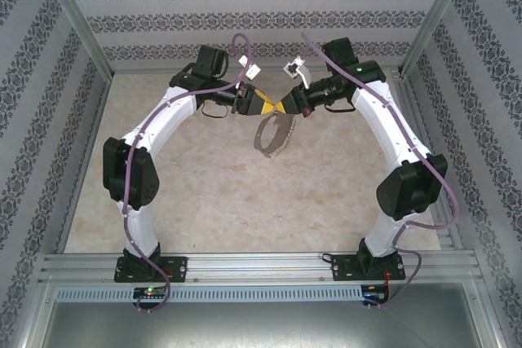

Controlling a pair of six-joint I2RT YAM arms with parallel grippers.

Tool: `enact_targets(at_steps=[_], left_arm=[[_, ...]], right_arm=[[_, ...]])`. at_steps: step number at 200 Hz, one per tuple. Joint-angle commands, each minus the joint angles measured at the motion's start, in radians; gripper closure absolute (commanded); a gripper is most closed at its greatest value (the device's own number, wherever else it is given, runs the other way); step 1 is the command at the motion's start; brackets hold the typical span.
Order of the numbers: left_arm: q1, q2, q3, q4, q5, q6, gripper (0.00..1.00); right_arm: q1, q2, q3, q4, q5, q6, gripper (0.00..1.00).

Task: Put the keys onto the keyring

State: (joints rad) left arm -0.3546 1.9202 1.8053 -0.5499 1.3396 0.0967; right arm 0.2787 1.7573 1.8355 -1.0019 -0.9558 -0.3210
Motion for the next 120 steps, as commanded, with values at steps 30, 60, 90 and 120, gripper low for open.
enact_targets(at_steps=[30, 60, 90, 120], left_arm=[[-0.02, 0.012, 0.035, 0.041, 0.048, -0.005, 0.69], [-0.025, 0.02, 0.042, 0.039, 0.056, -0.003, 0.73], [-0.029, 0.02, 0.043, 0.038, 0.061, 0.001, 0.83], [-0.03, 0.018, 0.043, 0.024, 0.072, 0.014, 0.93]], right_arm=[[-0.003, -0.019, -0.01, 0.035, -0.054, -0.001, 1.0], [-0.003, -0.025, -0.019, 0.045, -0.058, 0.005, 1.0], [-0.004, -0.031, -0.028, 0.048, -0.053, 0.008, 1.0], [-0.006, -0.032, -0.03, 0.054, -0.048, 0.01, 1.0]])
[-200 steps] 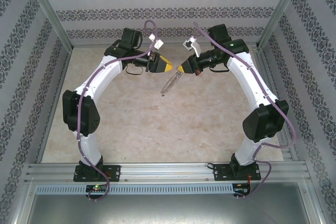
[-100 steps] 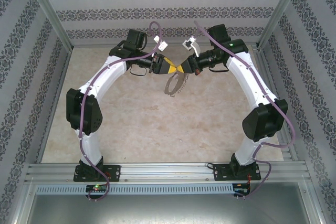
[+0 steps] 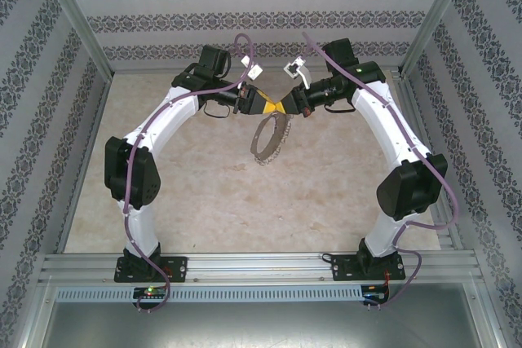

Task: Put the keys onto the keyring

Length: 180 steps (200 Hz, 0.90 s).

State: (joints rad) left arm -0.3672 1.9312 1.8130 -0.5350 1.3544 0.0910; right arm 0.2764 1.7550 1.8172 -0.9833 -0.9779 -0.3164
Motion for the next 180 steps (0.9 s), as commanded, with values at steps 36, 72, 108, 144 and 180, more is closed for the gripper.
enact_targets(at_steps=[36, 72, 108, 144, 180], left_arm=[[-0.019, 0.0, 0.036, 0.003, 0.066, 0.035, 1.0], [-0.02, -0.011, 0.03, 0.023, 0.058, 0.037, 1.0], [-0.021, -0.013, 0.031, 0.078, 0.053, -0.001, 1.0], [-0.021, -0.022, 0.031, 0.121, 0.043, -0.029, 1.0], [-0.02, -0.025, 0.027, 0.179, 0.043, -0.075, 1.0]], right_arm=[[-0.004, -0.032, -0.014, 0.051, -0.034, 0.018, 1.0], [-0.016, -0.058, -0.035, 0.109, -0.047, 0.068, 0.81], [-0.083, -0.161, -0.158, 0.246, -0.107, 0.168, 0.68], [-0.12, -0.287, -0.347, 0.401, -0.112, 0.27, 0.65], [-0.125, -0.359, -0.5, 0.569, -0.114, 0.377, 0.62]])
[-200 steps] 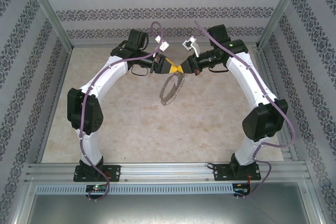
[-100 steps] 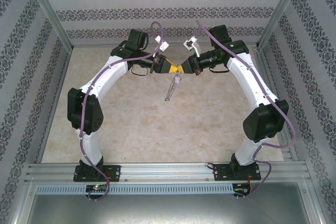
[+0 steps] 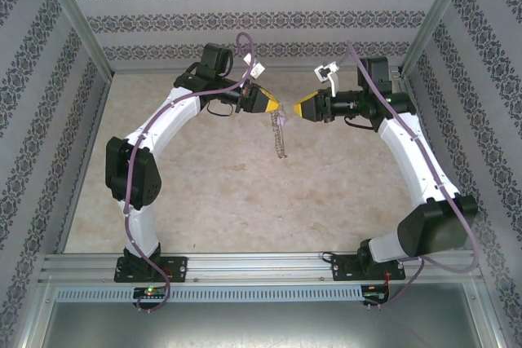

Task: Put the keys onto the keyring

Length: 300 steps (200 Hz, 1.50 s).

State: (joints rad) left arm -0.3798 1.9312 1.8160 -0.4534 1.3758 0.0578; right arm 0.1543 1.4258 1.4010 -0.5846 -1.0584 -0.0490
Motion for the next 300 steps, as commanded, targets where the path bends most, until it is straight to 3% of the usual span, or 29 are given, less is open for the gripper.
enact_targets(at_steps=[1, 62, 117, 172, 225, 300], left_arm=[[-0.007, -0.026, 0.023, 0.1, 0.022, -0.044, 1.0], [-0.007, -0.028, 0.022, 0.137, 0.023, -0.075, 1.0], [-0.007, -0.034, 0.012, 0.177, 0.017, -0.105, 1.0], [-0.008, -0.034, 0.012, 0.204, 0.013, -0.122, 1.0], [-0.007, -0.034, 0.007, 0.228, 0.013, -0.138, 1.0], [-0.007, -0.038, -0.01, 0.28, 0.009, -0.174, 1.0]], right_arm=[[-0.003, -0.031, -0.087, 0.178, -0.035, 0.113, 0.62], [0.012, -0.008, -0.184, 0.421, -0.098, 0.267, 0.58], [0.055, 0.032, -0.186, 0.463, -0.118, 0.288, 0.6], [0.058, 0.023, -0.226, 0.465, -0.142, 0.281, 0.72], [0.054, 0.018, -0.245, 0.471, -0.14, 0.287, 0.98], [0.099, 0.053, -0.198, 0.486, -0.14, 0.299, 1.0]])
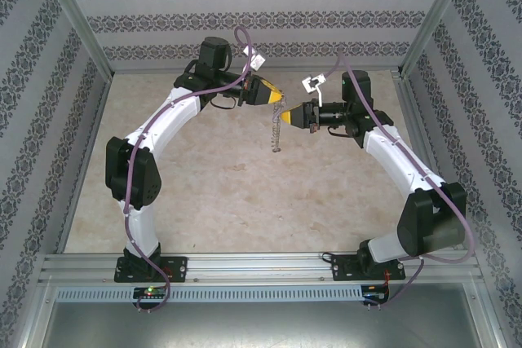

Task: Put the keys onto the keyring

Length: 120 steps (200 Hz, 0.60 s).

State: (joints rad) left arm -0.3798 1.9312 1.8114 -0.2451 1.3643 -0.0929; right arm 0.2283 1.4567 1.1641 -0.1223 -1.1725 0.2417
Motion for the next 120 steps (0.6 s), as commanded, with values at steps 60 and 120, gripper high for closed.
enact_targets(at_steps=[60, 120], left_arm=[[-0.008, -0.039, -0.017, 0.096, 0.018, -0.037, 1.0], [-0.009, -0.038, -0.016, 0.103, 0.027, -0.042, 1.0]], right_arm=[[0.035, 0.033, 0.052, -0.003, -0.033, -0.009, 1.0], [-0.089, -0.095, -0.049, 0.004, -0.036, 0.002, 0.69]])
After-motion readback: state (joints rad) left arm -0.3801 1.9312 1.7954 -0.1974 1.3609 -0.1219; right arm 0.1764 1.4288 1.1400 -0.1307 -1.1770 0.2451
